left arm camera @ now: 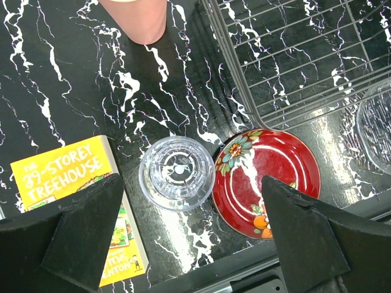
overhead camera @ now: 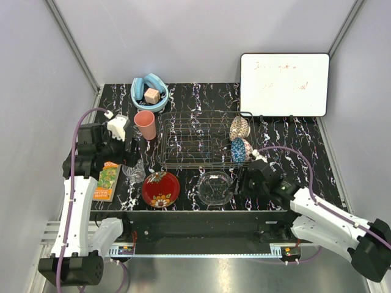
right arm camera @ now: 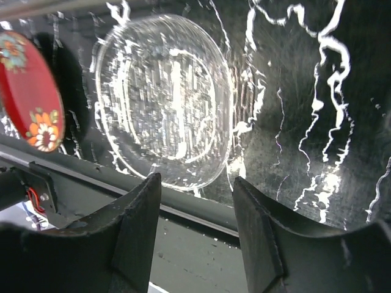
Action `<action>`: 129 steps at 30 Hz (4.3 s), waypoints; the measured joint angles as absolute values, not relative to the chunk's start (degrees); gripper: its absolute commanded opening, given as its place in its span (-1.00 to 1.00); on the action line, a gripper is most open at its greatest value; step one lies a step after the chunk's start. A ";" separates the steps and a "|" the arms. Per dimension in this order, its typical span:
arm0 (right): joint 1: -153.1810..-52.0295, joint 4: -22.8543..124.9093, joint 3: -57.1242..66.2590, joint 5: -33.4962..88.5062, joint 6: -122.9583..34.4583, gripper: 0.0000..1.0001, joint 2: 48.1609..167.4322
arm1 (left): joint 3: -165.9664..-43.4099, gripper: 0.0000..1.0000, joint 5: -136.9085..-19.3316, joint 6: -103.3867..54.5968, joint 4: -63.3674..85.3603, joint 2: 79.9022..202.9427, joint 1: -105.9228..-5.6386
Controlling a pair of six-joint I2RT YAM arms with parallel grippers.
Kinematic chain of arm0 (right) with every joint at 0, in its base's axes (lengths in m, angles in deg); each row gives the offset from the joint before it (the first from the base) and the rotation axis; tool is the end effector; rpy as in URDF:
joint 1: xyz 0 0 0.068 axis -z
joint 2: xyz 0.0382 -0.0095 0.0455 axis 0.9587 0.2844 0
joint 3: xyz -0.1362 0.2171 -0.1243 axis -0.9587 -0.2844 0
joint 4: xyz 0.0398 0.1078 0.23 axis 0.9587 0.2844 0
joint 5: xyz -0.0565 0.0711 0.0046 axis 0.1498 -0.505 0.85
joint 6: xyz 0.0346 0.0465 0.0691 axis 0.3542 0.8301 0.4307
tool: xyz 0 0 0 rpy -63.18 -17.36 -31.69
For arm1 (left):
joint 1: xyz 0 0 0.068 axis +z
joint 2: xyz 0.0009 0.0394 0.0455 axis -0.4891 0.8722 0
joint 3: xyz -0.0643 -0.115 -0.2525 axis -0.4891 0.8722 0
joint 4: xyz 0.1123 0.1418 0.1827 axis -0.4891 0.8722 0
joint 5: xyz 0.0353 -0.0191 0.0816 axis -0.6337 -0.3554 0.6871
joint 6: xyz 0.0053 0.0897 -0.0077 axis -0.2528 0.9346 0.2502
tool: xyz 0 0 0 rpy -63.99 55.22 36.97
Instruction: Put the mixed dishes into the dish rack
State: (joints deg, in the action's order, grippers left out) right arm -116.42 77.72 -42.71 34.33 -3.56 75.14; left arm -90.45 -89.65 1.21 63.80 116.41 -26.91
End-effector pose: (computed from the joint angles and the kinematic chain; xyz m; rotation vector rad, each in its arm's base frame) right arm 0.1366 0.1286 0.1804 0.0937 2.5327 0.7150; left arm 0.1845 -0.0197 0.3149 0.4024 2.2471 -0.2525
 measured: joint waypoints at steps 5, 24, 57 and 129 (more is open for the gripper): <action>-118.16 73.09 -46.18 34.13 0.09 0.10 78.79 | -90.58 0.98 -88.89 1.49 63.82 116.39 -26.93; -119.61 66.77 -46.55 36.12 5.71 -0.78 91.40 | -91.19 0.98 -88.21 3.76 63.99 118.29 -26.95; -130.49 73.74 -14.01 69.08 -38.42 -1.00 86.66 | -93.55 0.98 -88.05 2.60 63.99 117.89 -26.95; -111.13 13.68 -28.46 48.93 -124.06 -1.00 111.75 | -90.08 0.98 -88.01 1.93 59.71 119.12 -26.98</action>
State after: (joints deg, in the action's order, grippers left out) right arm -111.13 13.68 -28.46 48.93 -124.06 111.75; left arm -90.08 -88.01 1.93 59.71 119.12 -26.98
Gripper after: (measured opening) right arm 0.018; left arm 0.988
